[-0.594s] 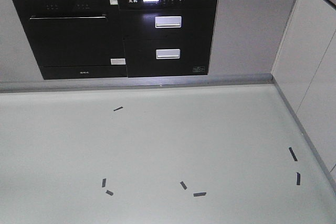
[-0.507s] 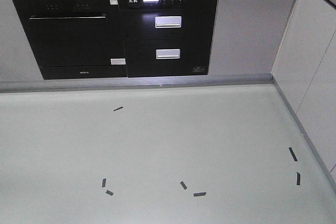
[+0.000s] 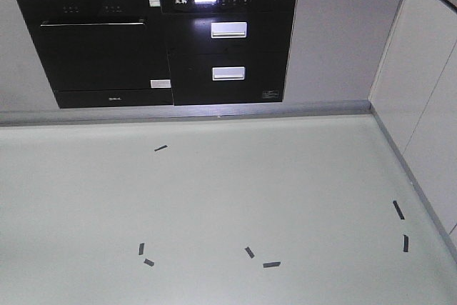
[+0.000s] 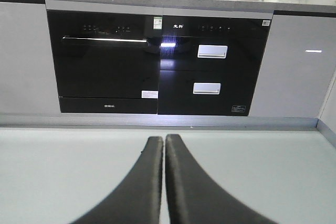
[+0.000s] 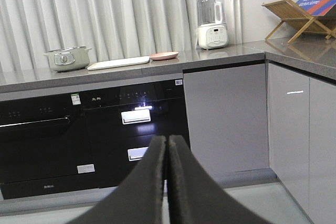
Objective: Transfer vegetables to tray and serve
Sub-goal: 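Drive the base toward the counter with both grippers closed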
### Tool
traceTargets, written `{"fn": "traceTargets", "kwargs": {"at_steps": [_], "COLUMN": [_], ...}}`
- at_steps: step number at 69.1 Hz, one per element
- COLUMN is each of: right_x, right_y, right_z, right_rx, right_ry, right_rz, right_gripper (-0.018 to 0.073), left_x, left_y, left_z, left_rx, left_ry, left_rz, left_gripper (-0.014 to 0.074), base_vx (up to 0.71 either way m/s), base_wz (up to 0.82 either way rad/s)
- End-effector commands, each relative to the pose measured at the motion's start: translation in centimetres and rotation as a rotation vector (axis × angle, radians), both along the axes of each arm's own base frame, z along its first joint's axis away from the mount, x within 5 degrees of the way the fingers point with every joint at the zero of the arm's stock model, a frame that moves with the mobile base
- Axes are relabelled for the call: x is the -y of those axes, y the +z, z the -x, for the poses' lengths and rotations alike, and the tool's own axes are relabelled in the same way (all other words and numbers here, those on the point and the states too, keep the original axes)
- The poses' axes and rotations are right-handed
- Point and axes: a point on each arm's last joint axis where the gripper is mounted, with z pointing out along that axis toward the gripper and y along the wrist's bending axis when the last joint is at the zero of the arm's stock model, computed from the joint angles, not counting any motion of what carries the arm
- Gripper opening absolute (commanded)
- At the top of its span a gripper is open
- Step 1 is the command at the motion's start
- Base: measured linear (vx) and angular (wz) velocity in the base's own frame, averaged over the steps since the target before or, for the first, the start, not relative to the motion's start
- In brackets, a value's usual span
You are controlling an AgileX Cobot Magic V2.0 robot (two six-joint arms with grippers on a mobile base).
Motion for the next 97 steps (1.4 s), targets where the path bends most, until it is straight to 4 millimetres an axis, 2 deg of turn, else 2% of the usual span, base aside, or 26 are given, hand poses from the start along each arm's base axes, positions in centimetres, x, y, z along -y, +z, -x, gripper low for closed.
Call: {"fn": "traceTargets", "kwargs": {"at_steps": [1, 97], "right_x": [-0.05, -0.05], "right_y": [0.19, 0.19], "right_z": [0.08, 0.08], "right_rx": [0.068, 0.068], "right_ry": [0.002, 0.002], "right_rz": [0.019, 0.019], "right_gripper": [-0.0003, -0.0003], "left_x": [-0.06, -0.06], "left_y": [-0.18, -0.18], "left_z": [-0.06, -0.06], "left_rx": [0.059, 0.059], "left_ry": [0.009, 0.009], "left_rz": [0.008, 0.008], "left_gripper": [-0.0006, -0.0006], "base_vx": [0.0, 0.05], "base_wz": [0.0, 0.01]}}
